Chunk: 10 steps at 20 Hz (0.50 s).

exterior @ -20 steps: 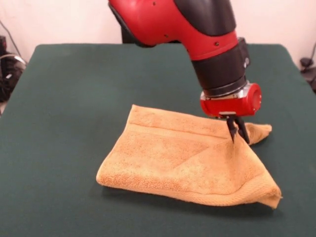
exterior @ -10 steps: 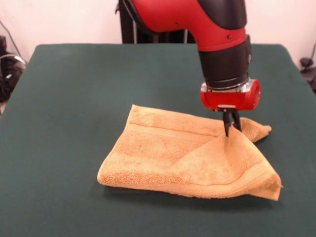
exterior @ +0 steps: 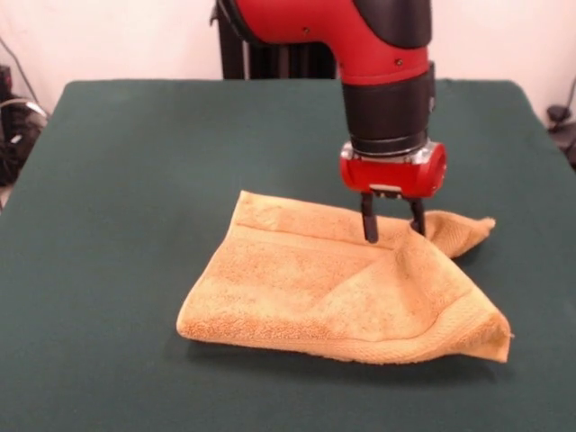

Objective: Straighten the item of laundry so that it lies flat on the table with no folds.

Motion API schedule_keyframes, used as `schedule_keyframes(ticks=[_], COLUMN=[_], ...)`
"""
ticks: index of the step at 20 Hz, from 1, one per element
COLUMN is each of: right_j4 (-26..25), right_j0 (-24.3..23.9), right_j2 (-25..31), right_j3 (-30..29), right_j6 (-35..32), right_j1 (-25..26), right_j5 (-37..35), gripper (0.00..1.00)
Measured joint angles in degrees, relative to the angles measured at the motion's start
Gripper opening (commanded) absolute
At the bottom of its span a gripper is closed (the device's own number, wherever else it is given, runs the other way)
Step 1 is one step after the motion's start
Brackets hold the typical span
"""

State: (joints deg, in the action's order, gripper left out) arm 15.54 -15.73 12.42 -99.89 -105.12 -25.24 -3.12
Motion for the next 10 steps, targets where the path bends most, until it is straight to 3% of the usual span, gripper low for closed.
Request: schedule_keyframes(ticks=[10], right_j4=[0.97], right_j0=[-0.74], right_j2=[-0.43], right_j3=[-0.09], right_j6=[0.00], right_j1=[-1.24], right_j5=[-0.19], gripper=[1.00])
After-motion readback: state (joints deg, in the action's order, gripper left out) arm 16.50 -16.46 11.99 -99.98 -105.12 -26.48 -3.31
